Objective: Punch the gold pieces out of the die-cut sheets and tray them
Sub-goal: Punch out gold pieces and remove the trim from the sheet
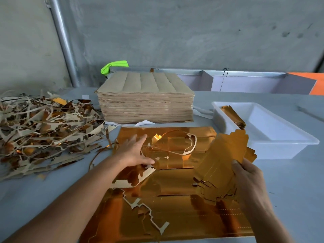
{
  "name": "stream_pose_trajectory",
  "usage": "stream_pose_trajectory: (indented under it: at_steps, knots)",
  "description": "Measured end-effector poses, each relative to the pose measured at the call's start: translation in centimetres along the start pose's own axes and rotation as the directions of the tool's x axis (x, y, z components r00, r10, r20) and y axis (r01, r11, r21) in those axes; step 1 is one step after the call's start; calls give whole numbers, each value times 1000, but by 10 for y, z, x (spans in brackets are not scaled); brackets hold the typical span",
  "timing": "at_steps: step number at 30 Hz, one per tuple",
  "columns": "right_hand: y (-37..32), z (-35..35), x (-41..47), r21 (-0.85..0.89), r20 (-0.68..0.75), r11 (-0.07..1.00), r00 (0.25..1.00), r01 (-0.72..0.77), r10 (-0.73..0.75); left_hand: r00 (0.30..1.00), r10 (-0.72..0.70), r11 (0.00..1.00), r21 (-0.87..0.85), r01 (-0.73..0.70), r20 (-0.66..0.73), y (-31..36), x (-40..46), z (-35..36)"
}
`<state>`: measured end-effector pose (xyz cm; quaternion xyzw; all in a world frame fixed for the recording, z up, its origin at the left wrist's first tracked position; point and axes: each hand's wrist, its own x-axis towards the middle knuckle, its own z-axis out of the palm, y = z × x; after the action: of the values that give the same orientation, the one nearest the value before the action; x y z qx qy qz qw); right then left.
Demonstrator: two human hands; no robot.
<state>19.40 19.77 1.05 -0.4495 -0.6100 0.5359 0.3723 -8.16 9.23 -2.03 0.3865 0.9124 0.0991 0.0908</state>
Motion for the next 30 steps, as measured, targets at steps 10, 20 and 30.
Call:
stream_pose_trajectory:
  at_steps: [10, 20, 30]
  knots:
    - [-7, -1, -6, -5, -41, 1000, 999, -24, 23, 990, 99, 995, 11, -98, -102, -8, 0, -29]
    - [-9, -9, -12, 29, -31, 999, 999, -26, 27, 889, 366, 883, -197, -425, -276, -2, -59, -62]
    - [-9, 8, -18, 14, 22, 1000, 999, -24, 23, 849, 380, 919, -44, -392, 367, -23, -77, -26]
